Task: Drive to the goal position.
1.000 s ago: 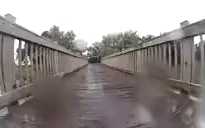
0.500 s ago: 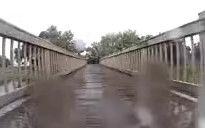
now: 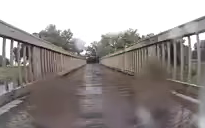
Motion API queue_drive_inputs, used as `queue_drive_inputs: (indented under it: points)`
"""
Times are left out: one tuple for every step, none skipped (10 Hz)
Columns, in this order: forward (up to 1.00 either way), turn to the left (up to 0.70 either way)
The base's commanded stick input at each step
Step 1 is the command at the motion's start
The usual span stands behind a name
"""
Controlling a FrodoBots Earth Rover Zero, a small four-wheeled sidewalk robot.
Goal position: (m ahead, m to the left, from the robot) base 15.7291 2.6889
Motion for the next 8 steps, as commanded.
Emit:
queue_drive_inputs:
  points:
    - [0.85,0.0]
    - [0.85,0.0]
    - [0.85,0.0]
    - [0.85,0.0]
    - [0.85,0.0]
    - [0.85,0.0]
    - [0.85,0.17]
    - [0.85,0.34]
